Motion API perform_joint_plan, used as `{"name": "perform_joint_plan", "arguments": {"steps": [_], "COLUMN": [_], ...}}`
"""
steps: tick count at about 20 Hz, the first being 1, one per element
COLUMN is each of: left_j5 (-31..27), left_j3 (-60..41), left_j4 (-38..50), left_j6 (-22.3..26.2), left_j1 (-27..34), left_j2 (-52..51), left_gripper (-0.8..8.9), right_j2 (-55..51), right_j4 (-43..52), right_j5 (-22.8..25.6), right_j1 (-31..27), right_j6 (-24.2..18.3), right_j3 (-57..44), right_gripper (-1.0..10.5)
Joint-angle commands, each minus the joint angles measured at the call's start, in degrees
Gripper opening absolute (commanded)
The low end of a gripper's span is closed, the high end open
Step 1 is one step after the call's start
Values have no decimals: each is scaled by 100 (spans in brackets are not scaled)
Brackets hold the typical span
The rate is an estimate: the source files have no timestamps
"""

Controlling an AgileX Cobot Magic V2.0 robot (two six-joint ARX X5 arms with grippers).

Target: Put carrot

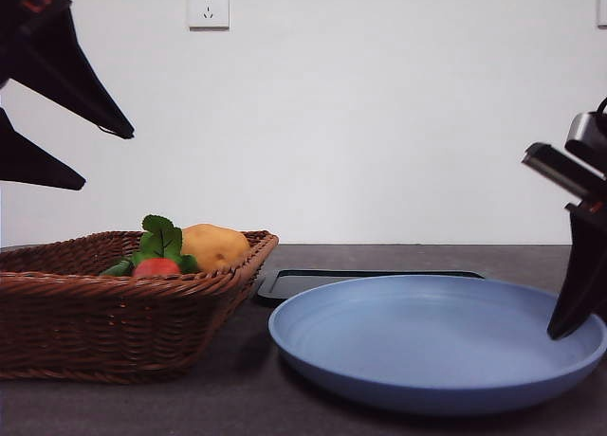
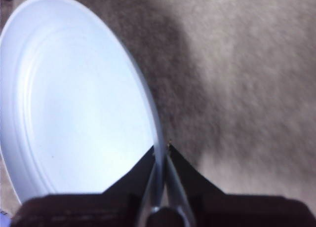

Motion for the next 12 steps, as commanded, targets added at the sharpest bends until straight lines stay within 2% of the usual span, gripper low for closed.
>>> {"name": "perform_joint_plan", "arguments": {"steps": [1, 4, 7, 12], "left_j5": [-503, -1423, -1993, -2166], "left_j3": [146, 568, 1139, 1908], "left_j4": [24, -332, -903, -1290], "left_j6": [-61, -96, -94, -94], "left_j1": [-317, -796, -1126, -1425], "left_j2": [103, 444, 1139, 2535], "left_gripper": [370, 362, 362, 361], "right_j2": [-229, -680, -1032, -1370], "right_j4": [-55, -173, -271, -302], "right_j5": [-2, 201, 415, 424], "right_j1": [2, -76, -199, -258], "right_j6": [15, 17, 15, 13], "right_j3": [72, 72, 72, 72], "right_gripper": [3, 4, 4, 4]}}
